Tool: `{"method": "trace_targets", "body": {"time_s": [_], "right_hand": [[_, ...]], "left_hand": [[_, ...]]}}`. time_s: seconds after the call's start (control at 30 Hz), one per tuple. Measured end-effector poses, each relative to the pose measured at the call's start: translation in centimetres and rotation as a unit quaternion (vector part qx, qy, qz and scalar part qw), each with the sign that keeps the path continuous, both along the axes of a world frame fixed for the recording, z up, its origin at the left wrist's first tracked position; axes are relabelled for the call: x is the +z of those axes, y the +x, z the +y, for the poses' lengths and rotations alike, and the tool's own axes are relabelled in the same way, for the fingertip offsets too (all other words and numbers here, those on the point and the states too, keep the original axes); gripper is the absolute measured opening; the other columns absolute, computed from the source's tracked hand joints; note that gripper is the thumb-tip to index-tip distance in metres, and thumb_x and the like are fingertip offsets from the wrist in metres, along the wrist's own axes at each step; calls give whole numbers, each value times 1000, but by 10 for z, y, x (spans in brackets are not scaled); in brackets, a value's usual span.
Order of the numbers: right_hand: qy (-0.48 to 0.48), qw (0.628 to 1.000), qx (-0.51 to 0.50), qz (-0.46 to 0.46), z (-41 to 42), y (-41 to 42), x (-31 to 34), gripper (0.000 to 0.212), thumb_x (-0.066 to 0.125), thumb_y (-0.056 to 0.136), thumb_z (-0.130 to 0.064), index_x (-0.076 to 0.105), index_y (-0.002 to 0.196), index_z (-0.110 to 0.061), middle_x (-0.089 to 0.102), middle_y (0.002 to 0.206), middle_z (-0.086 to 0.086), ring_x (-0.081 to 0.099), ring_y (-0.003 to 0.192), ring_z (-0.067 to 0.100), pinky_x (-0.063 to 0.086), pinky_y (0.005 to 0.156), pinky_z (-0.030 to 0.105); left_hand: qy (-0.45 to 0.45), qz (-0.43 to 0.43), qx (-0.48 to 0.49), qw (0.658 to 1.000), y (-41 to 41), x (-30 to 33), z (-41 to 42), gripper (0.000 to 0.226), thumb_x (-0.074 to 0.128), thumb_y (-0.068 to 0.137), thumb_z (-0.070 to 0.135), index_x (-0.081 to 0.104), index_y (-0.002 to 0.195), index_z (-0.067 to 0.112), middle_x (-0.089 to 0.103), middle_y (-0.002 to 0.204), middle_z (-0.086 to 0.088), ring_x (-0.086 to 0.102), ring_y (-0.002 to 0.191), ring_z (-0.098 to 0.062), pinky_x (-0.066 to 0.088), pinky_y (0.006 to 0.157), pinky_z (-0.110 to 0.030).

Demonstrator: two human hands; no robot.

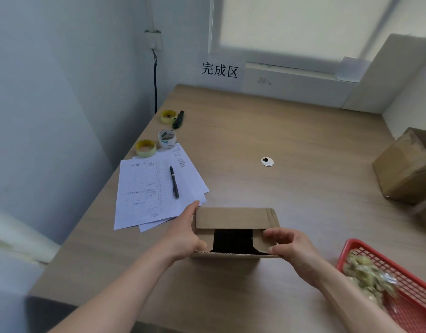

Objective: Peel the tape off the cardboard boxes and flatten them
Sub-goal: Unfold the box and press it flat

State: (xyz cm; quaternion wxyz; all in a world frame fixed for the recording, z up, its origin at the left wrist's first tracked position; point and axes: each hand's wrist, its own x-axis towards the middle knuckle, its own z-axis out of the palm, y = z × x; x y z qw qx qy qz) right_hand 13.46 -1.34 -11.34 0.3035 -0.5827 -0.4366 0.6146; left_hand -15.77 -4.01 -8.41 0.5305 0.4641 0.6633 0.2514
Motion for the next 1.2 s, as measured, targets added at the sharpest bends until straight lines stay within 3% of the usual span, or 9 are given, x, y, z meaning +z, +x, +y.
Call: {"method": "trace_targets", "body": {"time_s": [0.07,0.13,0.33,0.43,0.5,0.67,0.87,1.03,1.2], "right_hand": [[25,1000,1,-9,-3,-2,-1,51,72,50,-5,76,101,-11,77,96,5,71,91,17,54,69,22],[44,999,0,-19,-4,-4,1,58,72,52,-5,74,109,-13,76,103,6,72,97,17,54,70,22],[62,994,18,-93,-6,-1,7,108,81,62,-10,31,145,-58,61,123,-8,72,95,14,56,70,26],[79,959,38,-269,-1,-14,11,118,83,51,-48,24,154,-43,52,133,-14,59,115,11,49,81,23],[84,937,21,-339,1,-21,8,118,85,57,-50,25,156,-30,54,138,-5,54,123,17,45,87,25],[97,950,12,-297,-6,-24,8,80,80,51,-62,57,124,-40,66,101,-22,62,91,-3,45,62,15],[135,949,15,-286,-10,-16,8,26,82,65,-56,69,85,-47,68,83,-33,62,81,-10,46,66,19],[124,953,-56,-271,-7,-19,13,46,60,60,-81,72,69,-38,69,70,-20,64,73,4,46,57,25],[119,941,-60,-312,-1,-31,17,80,41,64,-89,64,67,-13,63,66,-4,59,70,15,43,61,34]], "left_hand": [[11,7,-5,1000,1,0,-1,118,75,61,9,13,156,42,43,124,39,56,98,6,58,82,-30],[21,24,-3,999,2,-3,1,102,78,59,20,30,146,41,48,101,51,57,96,3,57,86,-30],[12,55,-15,998,6,-13,-2,94,85,64,32,34,142,41,57,127,9,59,108,-13,59,85,-39],[-27,67,-45,996,8,-19,-3,126,86,58,42,7,156,35,42,133,15,55,105,-9,58,76,-31],[-46,81,-42,995,11,-20,-2,135,85,55,48,-2,157,35,36,129,16,53,100,-6,57,69,-28],[-17,126,12,992,8,-27,-1,131,88,53,56,11,156,33,50,139,8,53,115,-18,50,79,-25],[46,129,33,990,11,-28,-4,94,82,63,55,32,141,47,48,101,35,56,90,1,44,61,-14],[63,144,64,986,16,-31,-2,39,59,72,78,50,101,53,51,100,28,53,99,-10,41,81,-29],[78,153,103,980,22,-33,0,68,40,56,92,52,90,34,62,87,20,58,89,-14,40,67,-31]]}}
